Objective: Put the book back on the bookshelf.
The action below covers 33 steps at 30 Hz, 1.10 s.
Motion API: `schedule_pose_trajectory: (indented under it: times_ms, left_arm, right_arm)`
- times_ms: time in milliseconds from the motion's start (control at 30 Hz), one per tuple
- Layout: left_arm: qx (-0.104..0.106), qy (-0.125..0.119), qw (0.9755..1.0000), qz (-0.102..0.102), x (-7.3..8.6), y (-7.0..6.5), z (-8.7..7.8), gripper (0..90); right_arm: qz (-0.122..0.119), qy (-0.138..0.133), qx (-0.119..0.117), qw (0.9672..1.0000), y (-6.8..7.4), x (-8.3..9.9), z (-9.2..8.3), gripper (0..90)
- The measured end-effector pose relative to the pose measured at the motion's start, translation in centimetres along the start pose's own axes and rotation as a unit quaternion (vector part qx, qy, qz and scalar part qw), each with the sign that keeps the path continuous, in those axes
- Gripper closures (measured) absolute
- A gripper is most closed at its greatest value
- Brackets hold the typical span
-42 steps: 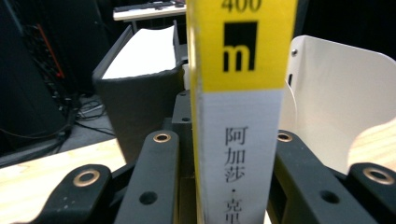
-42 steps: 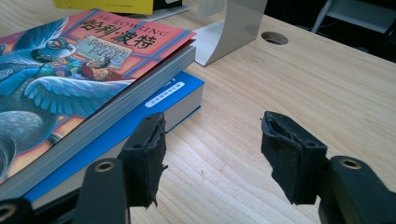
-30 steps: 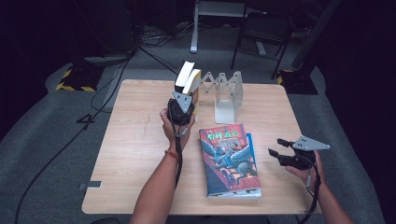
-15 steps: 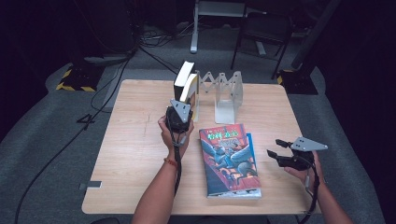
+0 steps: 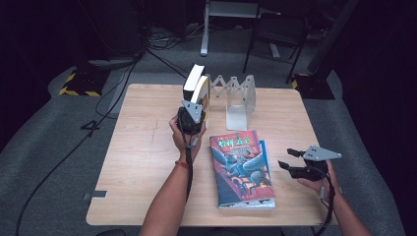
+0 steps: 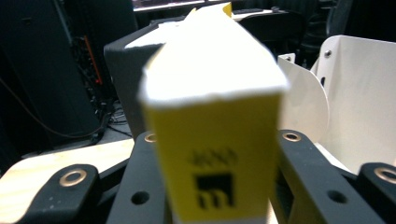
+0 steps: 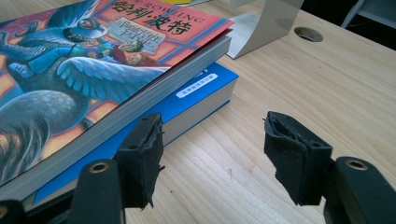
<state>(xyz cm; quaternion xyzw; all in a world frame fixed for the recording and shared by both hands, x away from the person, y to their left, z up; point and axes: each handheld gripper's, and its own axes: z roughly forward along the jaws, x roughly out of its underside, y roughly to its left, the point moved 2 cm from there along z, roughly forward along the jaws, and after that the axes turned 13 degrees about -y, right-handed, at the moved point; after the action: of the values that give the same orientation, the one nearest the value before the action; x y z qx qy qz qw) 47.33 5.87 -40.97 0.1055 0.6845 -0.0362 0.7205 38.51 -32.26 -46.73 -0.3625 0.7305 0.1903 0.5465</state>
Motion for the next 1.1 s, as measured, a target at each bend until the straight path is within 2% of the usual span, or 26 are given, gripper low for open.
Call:
schedule_pose_trajectory:
  times_ms: [33,67,133,200,267,300,400,433,500,533,567,600,667,700,767,800,867,900,967,1000,1100]
  left_arm:
    - [0.000,0.000,1.0000,0.001,-0.1,0.1,-0.1,66.9]
    - [0.002,0.000,1.0000,-0.009,-0.1,0.3,-0.3,62.8]
    - [0.014,0.008,0.9997,-0.017,0.0,0.7,-0.5,60.5]
    - [0.017,0.016,0.9996,-0.013,0.1,0.9,-0.8,57.5]
    - [0.038,0.028,0.9985,-0.028,0.4,1.3,-1.3,50.7]
    - [0.038,0.028,0.9985,-0.028,0.4,1.3,-1.3,47.1]
    - [0.070,0.037,0.9966,-0.023,1.4,1.6,-2.5,42.9]
    - [0.070,0.037,0.9966,-0.023,1.4,1.6,-2.5,42.4]
    - [0.094,0.043,0.9946,-0.012,2.1,1.6,-3.2,42.1]
    - [0.098,0.053,0.9938,0.003,2.9,1.7,-3.8,43.0]
    - [0.098,0.053,0.9938,0.003,2.9,1.7,-3.8,45.0]
    - [0.110,0.058,0.9922,-0.004,3.4,1.8,-4.1,45.0]
    - [0.113,0.061,0.9917,-0.012,4.0,1.8,-4.5,50.0]
    - [0.117,0.058,0.9911,-0.023,4.3,1.7,-4.7,54.5]
    - [0.122,0.059,0.9905,-0.025,4.5,1.4,-5.0,69.0]
    - [0.119,0.059,0.9910,-0.019,4.5,1.2,-5.0,70.8]
    - [0.119,0.059,0.9908,-0.024,4.5,1.1,-5.0,71.4]
    - [0.114,0.058,0.9915,-0.026,4.5,1.1,-4.8,72.3]
    - [0.094,0.062,0.9935,-0.015,4.5,0.9,-4.5,74.4]
    - [0.089,0.063,0.9937,-0.028,4.5,0.9,-4.3,74.7]
    - [0.067,0.066,0.9951,-0.031,4.3,0.5,-3.5,74.8]
  right_arm:
    - [0.000,0.000,0.000,1.0000,0.0,0.0,0.0,38.2]
    - [0.001,0.001,-0.001,1.0000,0.0,0.0,0.0,38.2]
    - [-0.001,0.000,-0.003,1.0000,0.1,0.0,0.0,38.2]
    - [-0.002,0.001,-0.002,1.0000,0.1,-0.1,0.0,38.1]
    - [0.001,0.000,-0.003,1.0000,0.1,-0.1,-0.1,38.0]
    - [0.001,0.001,-0.003,1.0000,0.1,-0.1,-0.2,37.9]
    - [0.002,0.001,-0.010,1.0000,0.2,0.0,-0.3,37.7]
    - [-0.002,0.005,-0.009,0.9999,0.2,0.0,-0.3,37.7]
    - [-0.004,0.004,-0.004,1.0000,0.2,0.0,-0.3,37.8]
    - [0.001,-0.005,0.008,1.0000,0.0,0.0,-0.4,38.3]
    - [0.001,-0.005,0.008,1.0000,0.0,0.0,-0.4,38.3]
    - [0.003,-0.007,0.010,0.9999,-0.1,0.0,-0.4,38.3]
    - [0.005,-0.007,0.011,0.9999,-0.1,0.0,-0.5,38.3]
    - [0.006,-0.007,0.013,0.9999,-0.1,0.0,-0.5,38.4]
    - [0.007,-0.004,0.013,0.9999,-0.2,0.1,-0.5,38.4]
    - [0.007,-0.003,0.013,0.9999,-0.2,0.1,-0.5,38.4]
    - [0.007,-0.003,0.011,0.9999,-0.1,0.1,-0.4,38.4]
    - [0.008,-0.003,0.009,0.9999,-0.1,0.1,-0.4,38.4]
    - [0.020,-0.005,0.000,0.9998,-0.1,0.2,-0.3,38.4]
    - [0.018,-0.003,0.001,0.9998,-0.2,0.2,-0.3,38.4]
    - [0.015,0.001,-0.001,0.9999,-0.1,0.3,-0.2,38.4]
